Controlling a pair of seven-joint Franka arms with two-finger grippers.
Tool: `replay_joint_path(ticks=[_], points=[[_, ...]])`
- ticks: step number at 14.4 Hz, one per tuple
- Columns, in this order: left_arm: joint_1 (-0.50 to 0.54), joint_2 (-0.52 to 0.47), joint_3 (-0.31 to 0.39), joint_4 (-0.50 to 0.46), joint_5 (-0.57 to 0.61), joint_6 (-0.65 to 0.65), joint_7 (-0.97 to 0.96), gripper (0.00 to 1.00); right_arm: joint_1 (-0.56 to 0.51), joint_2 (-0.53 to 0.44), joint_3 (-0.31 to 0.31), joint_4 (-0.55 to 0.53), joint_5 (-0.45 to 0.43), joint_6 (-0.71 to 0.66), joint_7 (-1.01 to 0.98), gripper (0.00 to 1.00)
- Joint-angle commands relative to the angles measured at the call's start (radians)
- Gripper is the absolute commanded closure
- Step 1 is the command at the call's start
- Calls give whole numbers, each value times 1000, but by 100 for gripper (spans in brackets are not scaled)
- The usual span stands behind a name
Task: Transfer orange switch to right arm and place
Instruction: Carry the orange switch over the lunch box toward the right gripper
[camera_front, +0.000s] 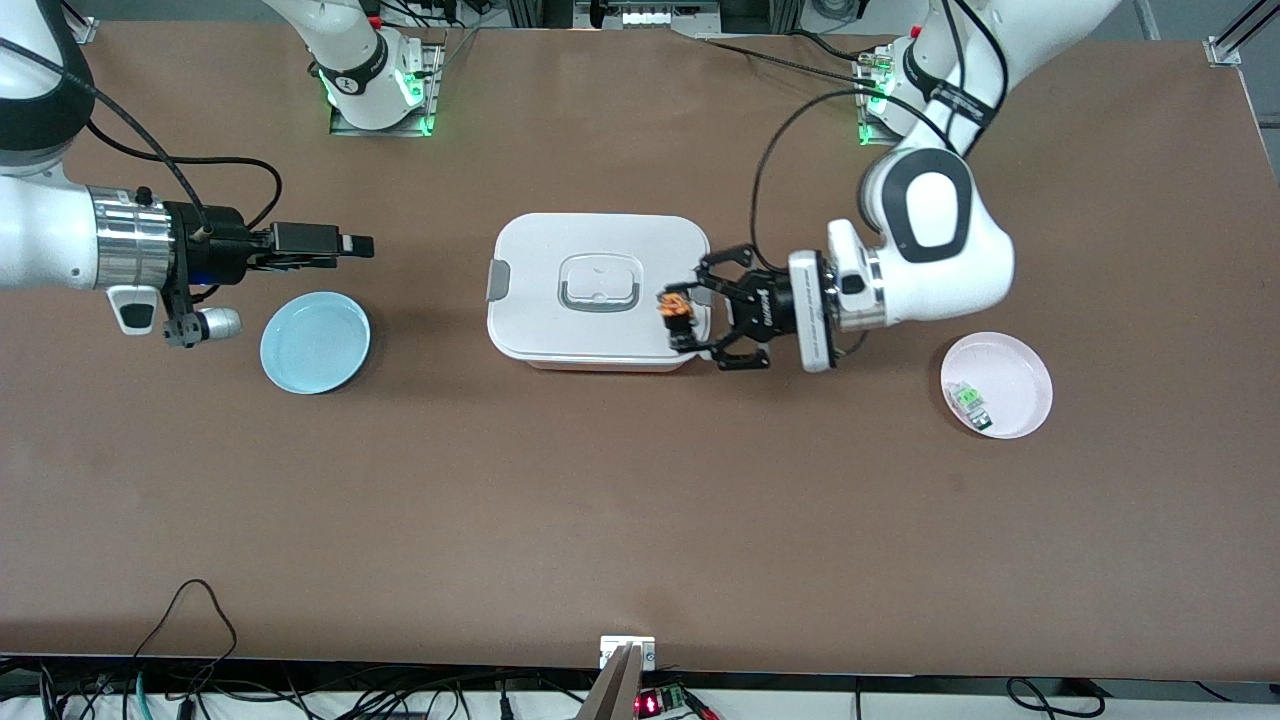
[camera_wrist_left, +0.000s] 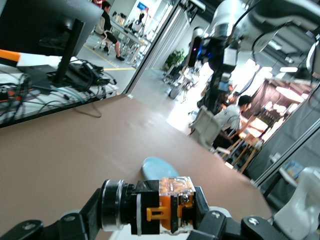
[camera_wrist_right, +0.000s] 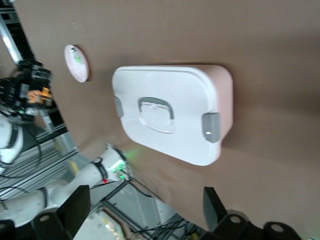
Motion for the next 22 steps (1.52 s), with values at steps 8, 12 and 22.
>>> replay_joint_path(ticks=[8, 12, 22], points=[[-68, -1, -81, 103, -86, 26, 18, 100, 40, 39, 6, -62, 355, 36, 50, 0], [-86, -7, -126, 134, -101, 111, 154, 100, 91, 19, 9, -146, 485, 94, 58, 0], [-88, -3, -132, 135, -103, 142, 152, 100, 137, -24, 107, -217, 659, 235, 56, 0]])
